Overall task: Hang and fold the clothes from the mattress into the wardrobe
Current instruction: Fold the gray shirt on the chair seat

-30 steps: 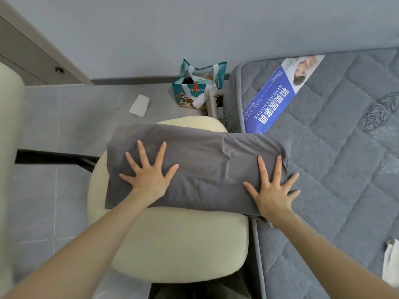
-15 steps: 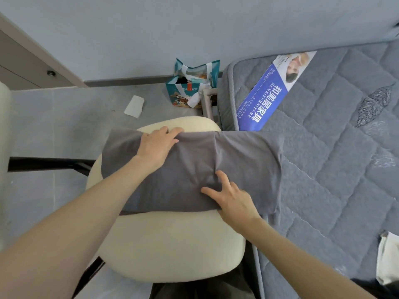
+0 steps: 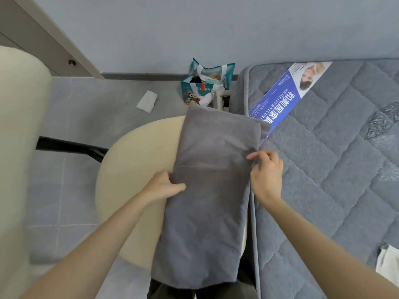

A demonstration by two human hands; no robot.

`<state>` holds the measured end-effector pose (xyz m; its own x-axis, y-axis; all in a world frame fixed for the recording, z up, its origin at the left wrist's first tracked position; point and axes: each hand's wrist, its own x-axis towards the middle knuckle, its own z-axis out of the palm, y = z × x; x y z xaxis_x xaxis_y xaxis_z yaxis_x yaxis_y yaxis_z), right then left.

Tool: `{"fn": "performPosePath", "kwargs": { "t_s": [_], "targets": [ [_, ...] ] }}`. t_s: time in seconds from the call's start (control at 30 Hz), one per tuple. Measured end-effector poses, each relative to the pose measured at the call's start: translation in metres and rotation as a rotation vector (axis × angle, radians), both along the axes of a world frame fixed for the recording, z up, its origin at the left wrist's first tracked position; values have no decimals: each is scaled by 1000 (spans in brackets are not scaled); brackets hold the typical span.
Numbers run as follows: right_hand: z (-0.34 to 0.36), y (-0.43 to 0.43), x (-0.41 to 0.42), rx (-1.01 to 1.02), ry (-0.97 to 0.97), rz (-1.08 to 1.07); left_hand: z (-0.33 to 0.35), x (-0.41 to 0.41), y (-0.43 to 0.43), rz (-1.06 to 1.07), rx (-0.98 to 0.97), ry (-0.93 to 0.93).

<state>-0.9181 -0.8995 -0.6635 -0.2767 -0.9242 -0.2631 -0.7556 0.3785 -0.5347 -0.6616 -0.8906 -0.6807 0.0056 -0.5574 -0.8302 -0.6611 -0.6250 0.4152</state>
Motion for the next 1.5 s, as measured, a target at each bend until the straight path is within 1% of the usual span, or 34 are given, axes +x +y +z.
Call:
{"fn": "performPosePath", "kwargs": {
  "t_s": [0.03, 0.07, 0.13, 0.23, 0.27, 0.37, 0.43, 0.5, 0.53, 0.63, 0.67, 0.7, 0.77, 0.83, 0.9, 0.93, 0.97, 1.03, 1.07, 1.1, 1.17, 1.27, 1.33, 1.4, 1.47, 1.5],
  "targets": [
    [0, -2, 0, 59, -113, -102, 0, -10, -8, 152, -28, 47],
    [-1, -4, 2, 128, -217, -162, -1, -19, -16, 263, -52, 56],
    [-7, -7, 6, 229, -336, -231, -8, -34, -27, 380, -114, 13],
    [-15, -9, 12, 299, -315, -389, -11, -41, -36, 377, -201, -62],
    [-17, -8, 12, 306, -305, -412, -12, -40, -37, 364, -212, -59],
    [-17, 1, 20, 354, -258, -365, -6, -33, -35, 340, -201, 57],
    [-17, 9, 24, 323, -247, -363, 2, -30, -32, 348, -207, 114],
    [-14, 12, 28, 300, -267, -347, 11, -28, -30, 375, -212, 125],
    [-12, 12, 29, 323, -323, -342, 15, -26, -28, 387, -226, 109],
    [-5, 13, 28, 443, -644, -395, 25, -13, -21, 389, -279, 12],
    [1, 13, 29, 454, -698, -374, 29, -7, -17, 401, -287, -5],
    [8, 14, 29, 440, -700, -335, 33, -1, -14, 421, -293, 4],
    [21, 13, 31, 352, -711, -282, 46, 10, -8, 418, -337, 80],
    [39, 10, 33, 260, -786, -235, 64, 20, -7, 320, -405, 180],
    [61, 3, 31, 197, -865, -104, 85, 32, -9, 160, -425, 217],
    [72, -1, 29, 191, -847, 9, 97, 38, -10, 76, -413, 211],
    [85, -6, 28, 196, -782, 134, 110, 43, -12, 0, -412, 194],
    [111, -16, 30, 199, -538, 328, 133, 51, -17, -85, -476, 124],
    [123, -20, 33, 181, -422, 362, 144, 53, -20, -84, -539, 74],
    [135, -25, 36, 150, -348, 363, 155, 55, -24, -72, -610, 13],
    [156, -35, 45, 41, -271, 361, 180, 55, -31, -83, -771, -132],
    [185, -50, 57, -205, -136, 389, 216, 54, -37, -123, -999, -289],
    [199, -52, 62, -337, -98, 373, 231, 53, -37, -124, -1098, -327],
    [206, -49, 66, -468, 7, 376, 236, 53, -32, -158, -1183, -397],
    [204, -42, 64, -557, 114, 447, 229, 54, -25, -253, -1243, -459],
    [198, -38, 61, -557, 139, 505, 220, 54, -21, -330, -1238, -453]
  ]
}}
